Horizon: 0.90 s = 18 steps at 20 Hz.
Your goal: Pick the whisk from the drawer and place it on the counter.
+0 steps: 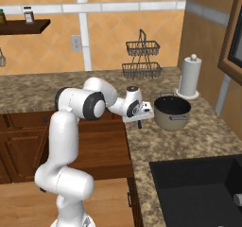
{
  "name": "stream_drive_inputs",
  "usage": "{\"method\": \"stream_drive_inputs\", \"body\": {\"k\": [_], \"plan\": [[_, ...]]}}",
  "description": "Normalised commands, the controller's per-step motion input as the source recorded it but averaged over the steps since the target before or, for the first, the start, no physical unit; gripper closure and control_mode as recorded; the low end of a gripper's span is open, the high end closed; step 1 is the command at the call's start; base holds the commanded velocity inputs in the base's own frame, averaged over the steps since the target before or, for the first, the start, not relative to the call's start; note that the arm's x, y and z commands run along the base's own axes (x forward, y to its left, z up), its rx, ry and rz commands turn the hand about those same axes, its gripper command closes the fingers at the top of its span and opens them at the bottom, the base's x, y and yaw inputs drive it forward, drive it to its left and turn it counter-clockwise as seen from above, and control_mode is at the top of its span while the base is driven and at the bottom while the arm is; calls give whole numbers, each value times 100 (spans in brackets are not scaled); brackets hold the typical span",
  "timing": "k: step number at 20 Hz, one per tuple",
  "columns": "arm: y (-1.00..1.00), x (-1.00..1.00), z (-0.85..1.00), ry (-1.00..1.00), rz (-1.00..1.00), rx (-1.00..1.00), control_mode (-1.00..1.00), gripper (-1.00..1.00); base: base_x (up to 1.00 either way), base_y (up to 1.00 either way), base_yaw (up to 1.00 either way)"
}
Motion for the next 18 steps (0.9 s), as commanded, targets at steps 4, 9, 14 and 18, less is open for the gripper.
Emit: {"method": "stream_drive_inputs", "body": {"k": [4, 9, 14, 18], "plan": [[14, -2, 6, -2, 0, -2, -100, -100, 0, 0, 0], [0, 0, 53, -11, -1, -4, -100, -100, 0, 0, 0], [32, -9, 100, -25, 0, 0, -100, -100, 0, 0, 0], [55, -22, 100, -15, 0, 0, -100, -100, 0, 0, 0]]}}
